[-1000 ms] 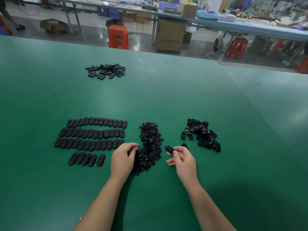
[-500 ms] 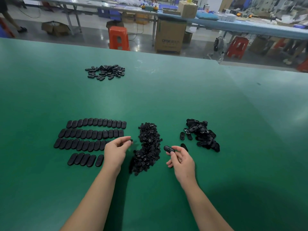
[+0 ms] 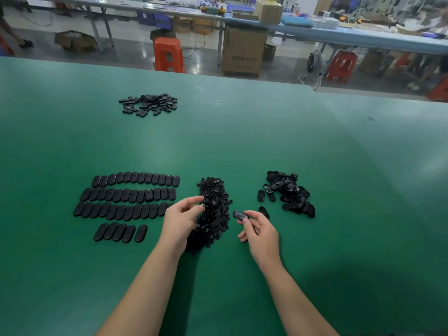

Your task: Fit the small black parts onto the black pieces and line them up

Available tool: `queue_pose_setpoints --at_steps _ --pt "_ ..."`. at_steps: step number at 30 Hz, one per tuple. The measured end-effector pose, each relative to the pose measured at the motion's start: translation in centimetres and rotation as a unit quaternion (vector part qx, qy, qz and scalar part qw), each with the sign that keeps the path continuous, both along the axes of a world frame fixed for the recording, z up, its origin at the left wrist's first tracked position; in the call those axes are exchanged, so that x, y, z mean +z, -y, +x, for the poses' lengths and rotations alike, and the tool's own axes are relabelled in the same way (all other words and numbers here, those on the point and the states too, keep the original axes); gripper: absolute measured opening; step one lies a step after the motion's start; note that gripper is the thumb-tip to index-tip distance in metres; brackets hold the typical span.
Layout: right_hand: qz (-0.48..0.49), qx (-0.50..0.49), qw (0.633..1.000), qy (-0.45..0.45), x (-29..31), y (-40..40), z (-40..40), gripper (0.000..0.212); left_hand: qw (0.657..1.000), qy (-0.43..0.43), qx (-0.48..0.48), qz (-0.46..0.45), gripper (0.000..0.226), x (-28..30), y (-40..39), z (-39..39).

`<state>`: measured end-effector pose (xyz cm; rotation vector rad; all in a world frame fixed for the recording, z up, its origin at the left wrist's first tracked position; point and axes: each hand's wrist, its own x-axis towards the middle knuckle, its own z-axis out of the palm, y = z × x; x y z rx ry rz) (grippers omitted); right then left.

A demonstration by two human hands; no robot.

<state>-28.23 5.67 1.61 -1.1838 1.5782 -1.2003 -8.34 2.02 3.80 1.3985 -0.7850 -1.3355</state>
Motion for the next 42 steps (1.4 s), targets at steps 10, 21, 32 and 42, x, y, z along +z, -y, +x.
queue_pose_setpoints --at_steps 10,21,32,42 --pt "0.003 0.001 1.000 -0.001 -0.2 0.1 -0.1 0.017 0.999 0.003 -0.030 -0.019 0.009 1.0 -0.3 -0.9" --pt "-0.008 -0.004 1.000 0.023 -0.3 0.2 -0.1 0.020 0.998 0.055 -0.040 -0.005 0.009 0.6 0.0 -3.6" --pt "-0.018 0.010 1.000 0.006 -0.4 0.1 -0.3 0.017 0.944 0.307 -0.094 -0.074 0.020 0.7 -0.9 -8.1" --pt "-0.014 0.019 1.000 -0.007 -0.6 0.2 -0.5 0.014 0.950 0.293 -0.084 -0.064 0.018 0.9 -1.0 -8.4"
